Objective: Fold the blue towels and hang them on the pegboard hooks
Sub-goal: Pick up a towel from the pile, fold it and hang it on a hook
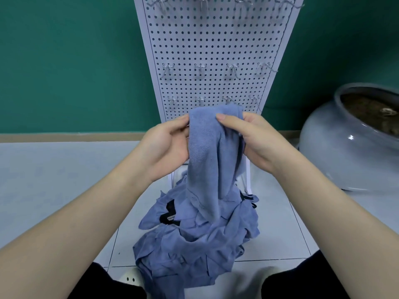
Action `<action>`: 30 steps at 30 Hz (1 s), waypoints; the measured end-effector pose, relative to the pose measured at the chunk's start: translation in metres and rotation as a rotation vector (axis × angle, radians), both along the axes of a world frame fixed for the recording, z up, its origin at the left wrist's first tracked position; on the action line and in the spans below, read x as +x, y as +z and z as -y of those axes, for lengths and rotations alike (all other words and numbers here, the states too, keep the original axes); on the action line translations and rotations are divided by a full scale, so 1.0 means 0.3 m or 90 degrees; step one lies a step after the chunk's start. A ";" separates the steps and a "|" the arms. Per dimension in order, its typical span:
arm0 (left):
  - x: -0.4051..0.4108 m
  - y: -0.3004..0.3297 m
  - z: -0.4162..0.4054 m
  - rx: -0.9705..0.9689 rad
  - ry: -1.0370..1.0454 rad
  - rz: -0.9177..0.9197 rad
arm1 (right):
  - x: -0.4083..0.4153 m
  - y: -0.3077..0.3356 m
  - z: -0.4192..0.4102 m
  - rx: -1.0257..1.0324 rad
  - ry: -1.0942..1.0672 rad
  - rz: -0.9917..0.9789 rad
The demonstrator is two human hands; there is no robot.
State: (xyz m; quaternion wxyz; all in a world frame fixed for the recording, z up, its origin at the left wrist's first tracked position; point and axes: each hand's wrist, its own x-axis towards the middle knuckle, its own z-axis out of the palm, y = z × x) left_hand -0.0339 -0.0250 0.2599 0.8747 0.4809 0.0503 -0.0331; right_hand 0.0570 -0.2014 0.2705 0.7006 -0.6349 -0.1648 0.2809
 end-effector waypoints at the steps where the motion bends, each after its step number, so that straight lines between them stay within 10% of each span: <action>1: -0.001 -0.001 -0.001 0.035 -0.012 0.023 | -0.003 -0.004 0.000 -0.017 0.001 0.009; 14: -0.006 -0.037 0.018 0.386 0.071 0.012 | -0.025 -0.040 -0.018 -0.084 -0.015 0.026; 30: -0.003 -0.057 -0.030 0.339 0.216 -0.094 | 0.035 -0.009 0.032 -0.093 -0.067 0.002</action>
